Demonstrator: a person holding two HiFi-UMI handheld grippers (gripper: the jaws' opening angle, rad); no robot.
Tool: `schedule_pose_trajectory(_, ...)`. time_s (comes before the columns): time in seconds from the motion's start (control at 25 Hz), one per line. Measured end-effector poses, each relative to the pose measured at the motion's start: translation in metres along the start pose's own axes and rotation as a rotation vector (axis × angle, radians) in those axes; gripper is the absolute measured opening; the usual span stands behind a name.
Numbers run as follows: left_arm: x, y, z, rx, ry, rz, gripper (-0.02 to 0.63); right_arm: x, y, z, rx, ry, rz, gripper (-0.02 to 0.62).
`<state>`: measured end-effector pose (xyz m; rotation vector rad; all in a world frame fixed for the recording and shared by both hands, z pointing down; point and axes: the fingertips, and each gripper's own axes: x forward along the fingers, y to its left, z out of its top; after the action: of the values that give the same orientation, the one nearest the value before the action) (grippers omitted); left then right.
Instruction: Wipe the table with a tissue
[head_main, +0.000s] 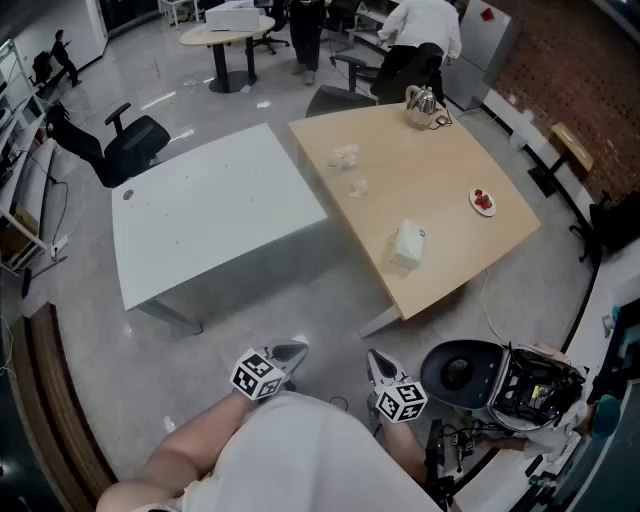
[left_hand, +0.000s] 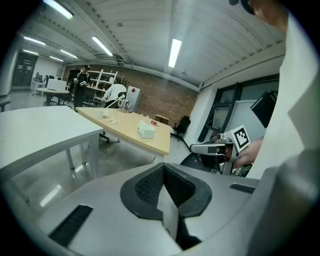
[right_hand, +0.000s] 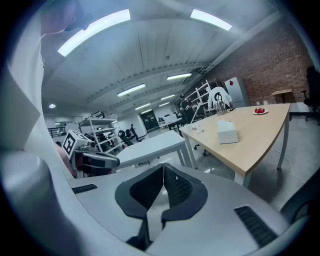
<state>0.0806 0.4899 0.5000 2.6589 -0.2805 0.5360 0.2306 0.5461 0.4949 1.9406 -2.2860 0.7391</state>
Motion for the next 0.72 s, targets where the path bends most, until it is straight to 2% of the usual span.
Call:
schedule_pose_trajectory(0.24, 0.000, 0.042, 0.020, 0.019, 0.023, -0.008, 0.005, 0.043, -0.003, 0.014, 0.021, -0.002, -0.007, 0.017)
schedule_pose_trajectory(0.72, -0.007, 0.119, 0.046, 0.017, 0.000, -0.040, 0.005, 0.129, 0.015, 0.051, -0.015, 0.024, -0.001, 0.017)
